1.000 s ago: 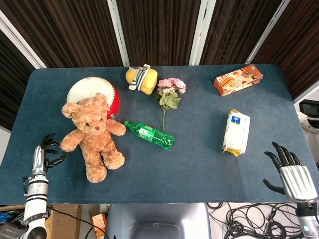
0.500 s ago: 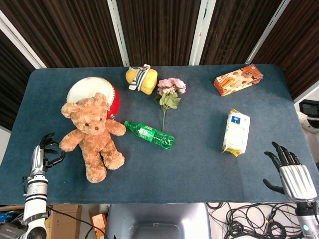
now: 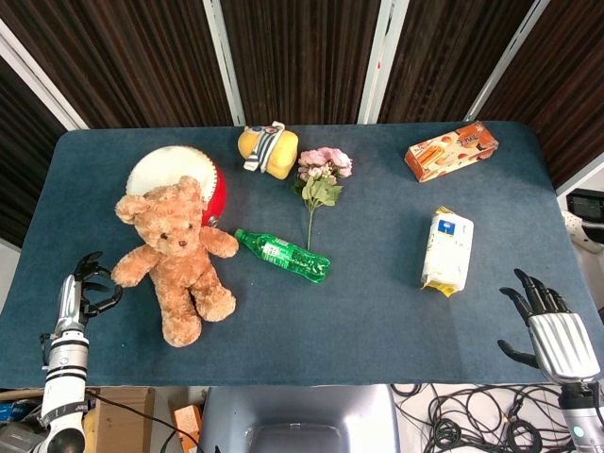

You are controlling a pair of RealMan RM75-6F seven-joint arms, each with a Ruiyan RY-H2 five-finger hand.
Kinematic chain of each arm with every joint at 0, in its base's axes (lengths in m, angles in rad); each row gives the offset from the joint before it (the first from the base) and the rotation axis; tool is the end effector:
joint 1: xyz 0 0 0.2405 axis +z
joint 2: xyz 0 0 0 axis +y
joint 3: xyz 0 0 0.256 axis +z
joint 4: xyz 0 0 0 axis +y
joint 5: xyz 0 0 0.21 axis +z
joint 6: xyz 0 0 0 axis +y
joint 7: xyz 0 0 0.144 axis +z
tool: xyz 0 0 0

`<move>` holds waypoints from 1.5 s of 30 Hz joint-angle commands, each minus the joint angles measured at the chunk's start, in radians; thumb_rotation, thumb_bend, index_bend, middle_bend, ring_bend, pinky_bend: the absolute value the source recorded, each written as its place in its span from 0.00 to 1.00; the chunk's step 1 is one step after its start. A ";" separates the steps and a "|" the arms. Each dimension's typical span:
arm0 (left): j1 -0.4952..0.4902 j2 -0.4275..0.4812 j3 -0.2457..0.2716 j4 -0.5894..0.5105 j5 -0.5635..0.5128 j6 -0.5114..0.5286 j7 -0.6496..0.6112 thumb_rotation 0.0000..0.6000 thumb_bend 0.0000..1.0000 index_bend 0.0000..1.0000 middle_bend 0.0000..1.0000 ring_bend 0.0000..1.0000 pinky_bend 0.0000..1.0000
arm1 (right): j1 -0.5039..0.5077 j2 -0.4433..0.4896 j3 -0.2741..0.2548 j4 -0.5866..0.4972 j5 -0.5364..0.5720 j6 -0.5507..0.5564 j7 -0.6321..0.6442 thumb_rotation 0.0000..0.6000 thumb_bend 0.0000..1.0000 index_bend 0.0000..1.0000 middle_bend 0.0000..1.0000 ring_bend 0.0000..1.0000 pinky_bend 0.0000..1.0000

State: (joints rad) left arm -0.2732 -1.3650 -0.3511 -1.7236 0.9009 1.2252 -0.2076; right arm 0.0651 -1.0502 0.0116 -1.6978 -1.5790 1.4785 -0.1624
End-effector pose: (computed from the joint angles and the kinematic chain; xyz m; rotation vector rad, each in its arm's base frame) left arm -0.2732 0.2760 0.0906 -0.7642 -1.5831 -1.2409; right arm -0.2956 -0.1655 0.1626 1.5142 -0.7984 0.7977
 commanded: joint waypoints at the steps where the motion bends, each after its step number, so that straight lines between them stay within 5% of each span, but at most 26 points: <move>1: 0.002 -0.001 0.004 0.001 -0.007 -0.005 0.006 1.00 0.46 0.67 0.17 0.16 0.47 | 0.001 0.000 -0.001 0.000 0.000 -0.002 -0.001 1.00 0.06 0.25 0.03 0.07 0.21; 13: 0.002 0.025 0.019 0.008 -0.005 -0.073 -0.022 1.00 0.45 0.65 0.15 0.16 0.47 | 0.002 -0.003 0.003 0.001 0.008 -0.006 -0.002 1.00 0.06 0.25 0.03 0.07 0.21; 16: 0.016 0.069 0.038 -0.018 0.055 -0.111 -0.073 1.00 0.44 0.51 0.09 0.14 0.46 | 0.002 -0.004 0.003 0.001 0.010 -0.006 -0.003 1.00 0.06 0.25 0.03 0.07 0.21; 21: 0.033 0.172 0.089 -0.060 0.187 -0.210 -0.178 1.00 0.41 0.14 0.00 0.09 0.46 | 0.002 -0.007 0.005 0.002 0.014 -0.009 -0.005 1.00 0.06 0.25 0.03 0.07 0.21; 29: 0.039 0.232 0.142 -0.043 0.332 -0.226 -0.210 1.00 0.37 0.04 0.00 0.06 0.44 | 0.003 -0.010 0.006 0.001 0.021 -0.013 -0.007 1.00 0.06 0.25 0.03 0.07 0.21; 35: 0.062 0.197 0.153 0.102 0.358 -0.015 0.096 1.00 0.35 0.00 0.00 0.02 0.41 | 0.004 -0.013 0.008 -0.001 0.027 -0.017 -0.008 1.00 0.06 0.25 0.03 0.07 0.21; 45: 0.090 0.182 0.208 0.305 0.564 0.237 0.369 1.00 0.34 0.01 0.00 0.00 0.36 | 0.007 -0.015 0.004 -0.003 0.029 -0.028 -0.015 1.00 0.06 0.25 0.03 0.07 0.21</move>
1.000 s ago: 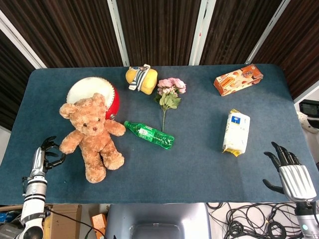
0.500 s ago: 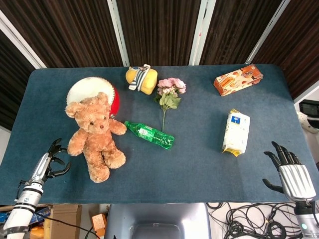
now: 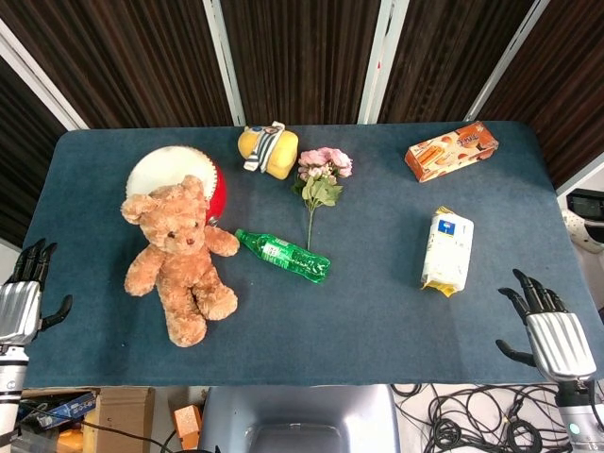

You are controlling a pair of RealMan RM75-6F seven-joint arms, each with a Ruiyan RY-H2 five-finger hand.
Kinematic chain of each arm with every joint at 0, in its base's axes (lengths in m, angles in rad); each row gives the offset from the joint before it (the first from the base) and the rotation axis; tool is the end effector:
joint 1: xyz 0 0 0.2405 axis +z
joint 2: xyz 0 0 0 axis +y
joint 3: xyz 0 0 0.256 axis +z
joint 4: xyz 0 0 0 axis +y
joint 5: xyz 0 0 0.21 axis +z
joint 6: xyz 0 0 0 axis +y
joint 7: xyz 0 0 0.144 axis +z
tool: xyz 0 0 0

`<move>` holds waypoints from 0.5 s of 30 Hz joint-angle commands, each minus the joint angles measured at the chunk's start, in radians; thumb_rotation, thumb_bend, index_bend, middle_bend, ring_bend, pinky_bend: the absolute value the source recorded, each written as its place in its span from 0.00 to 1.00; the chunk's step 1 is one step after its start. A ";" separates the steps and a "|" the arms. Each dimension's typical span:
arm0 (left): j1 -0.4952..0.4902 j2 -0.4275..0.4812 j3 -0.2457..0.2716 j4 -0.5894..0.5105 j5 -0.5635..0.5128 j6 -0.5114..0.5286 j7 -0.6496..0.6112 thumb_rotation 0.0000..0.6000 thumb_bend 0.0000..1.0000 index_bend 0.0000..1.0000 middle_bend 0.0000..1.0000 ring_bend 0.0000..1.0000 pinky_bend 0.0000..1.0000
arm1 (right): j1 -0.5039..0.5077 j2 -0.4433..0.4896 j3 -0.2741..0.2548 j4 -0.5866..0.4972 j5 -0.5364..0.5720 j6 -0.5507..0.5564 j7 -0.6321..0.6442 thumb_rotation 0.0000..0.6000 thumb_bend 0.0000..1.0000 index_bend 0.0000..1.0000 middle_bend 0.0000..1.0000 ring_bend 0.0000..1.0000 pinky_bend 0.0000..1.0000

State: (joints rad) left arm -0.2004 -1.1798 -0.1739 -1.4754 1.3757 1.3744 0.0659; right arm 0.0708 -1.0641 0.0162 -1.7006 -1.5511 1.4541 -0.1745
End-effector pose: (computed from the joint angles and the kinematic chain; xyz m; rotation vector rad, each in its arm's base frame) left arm -0.3192 0.2455 0.1658 -1.3453 -0.7878 -0.8528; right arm -0.2976 -0.1681 0.1570 1.5075 -0.8244 0.7794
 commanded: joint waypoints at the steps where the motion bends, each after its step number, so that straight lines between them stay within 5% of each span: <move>1: 0.021 -0.002 0.038 0.063 0.115 0.112 0.119 1.00 0.34 0.01 0.00 0.00 0.35 | 0.001 -0.001 -0.002 -0.001 0.003 -0.006 -0.006 1.00 0.06 0.25 0.03 0.07 0.21; 8: 0.041 0.025 0.103 0.025 0.264 0.211 0.168 1.00 0.34 0.06 0.00 0.00 0.32 | -0.002 0.019 -0.012 -0.038 0.051 -0.042 -0.089 1.00 0.06 0.21 0.03 0.07 0.21; 15: 0.073 0.123 0.124 -0.233 0.058 0.067 0.326 1.00 0.34 0.13 0.04 0.04 0.32 | -0.009 0.033 -0.010 -0.075 0.083 -0.044 -0.135 1.00 0.06 0.18 0.03 0.07 0.21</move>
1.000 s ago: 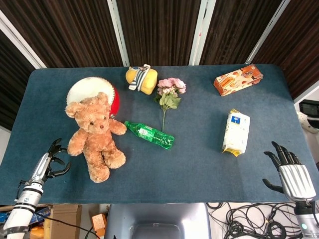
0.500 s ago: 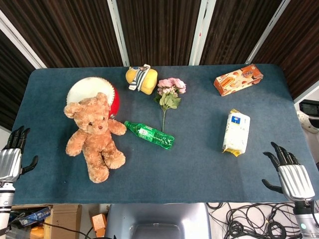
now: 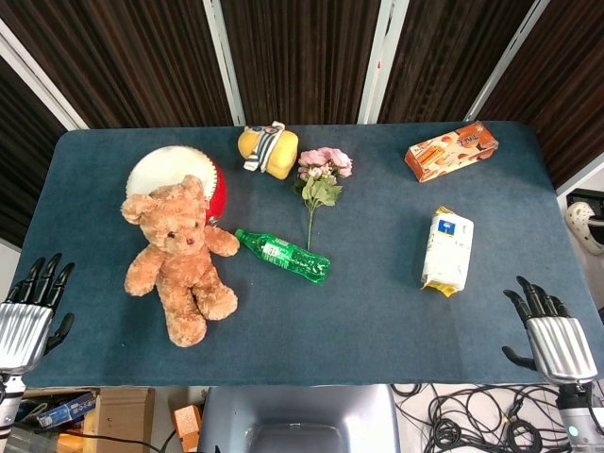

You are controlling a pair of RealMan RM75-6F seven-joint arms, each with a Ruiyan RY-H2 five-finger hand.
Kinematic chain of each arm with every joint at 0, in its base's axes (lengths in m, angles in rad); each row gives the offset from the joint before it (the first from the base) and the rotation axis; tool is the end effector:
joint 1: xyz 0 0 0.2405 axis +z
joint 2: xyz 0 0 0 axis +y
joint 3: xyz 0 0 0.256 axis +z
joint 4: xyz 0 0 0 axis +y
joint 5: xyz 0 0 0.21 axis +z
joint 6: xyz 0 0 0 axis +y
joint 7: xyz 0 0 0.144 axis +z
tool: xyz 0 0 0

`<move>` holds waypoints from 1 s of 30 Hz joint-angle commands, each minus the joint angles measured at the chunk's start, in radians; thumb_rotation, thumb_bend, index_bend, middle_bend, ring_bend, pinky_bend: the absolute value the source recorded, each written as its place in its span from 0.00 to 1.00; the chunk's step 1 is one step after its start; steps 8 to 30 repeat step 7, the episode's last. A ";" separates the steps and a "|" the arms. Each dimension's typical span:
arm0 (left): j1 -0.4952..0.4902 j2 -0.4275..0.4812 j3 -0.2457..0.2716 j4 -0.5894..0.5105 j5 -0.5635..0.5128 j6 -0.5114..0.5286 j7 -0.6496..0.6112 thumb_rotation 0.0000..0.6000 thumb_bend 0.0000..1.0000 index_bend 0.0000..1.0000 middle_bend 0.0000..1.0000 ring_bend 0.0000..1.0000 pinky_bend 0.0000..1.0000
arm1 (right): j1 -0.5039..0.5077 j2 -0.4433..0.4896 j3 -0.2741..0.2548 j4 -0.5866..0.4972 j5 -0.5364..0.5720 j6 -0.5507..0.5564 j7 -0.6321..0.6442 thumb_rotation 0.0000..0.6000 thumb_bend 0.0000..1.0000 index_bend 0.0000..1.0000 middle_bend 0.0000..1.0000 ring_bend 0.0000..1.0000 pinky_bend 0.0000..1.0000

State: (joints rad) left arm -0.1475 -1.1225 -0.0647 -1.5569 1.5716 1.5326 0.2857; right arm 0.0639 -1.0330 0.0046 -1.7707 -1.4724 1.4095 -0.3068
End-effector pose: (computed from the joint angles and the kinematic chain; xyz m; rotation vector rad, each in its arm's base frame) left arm -0.2958 0.2032 0.1673 -1.5122 -0.5209 -0.7722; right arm -0.3003 -0.1620 0.1569 1.5130 -0.8323 0.6311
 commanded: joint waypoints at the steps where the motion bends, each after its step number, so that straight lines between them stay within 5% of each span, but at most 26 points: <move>1: 0.018 0.071 0.013 -0.164 -0.153 -0.100 0.117 1.00 0.34 0.13 0.05 0.04 0.32 | -0.002 0.002 0.003 -0.006 0.005 0.003 -0.002 1.00 0.06 0.18 0.03 0.07 0.21; 30: 0.017 0.068 0.008 -0.184 -0.174 -0.096 0.161 1.00 0.34 0.13 0.05 0.04 0.32 | -0.004 -0.004 0.007 -0.001 0.000 0.014 0.007 1.00 0.06 0.18 0.03 0.07 0.21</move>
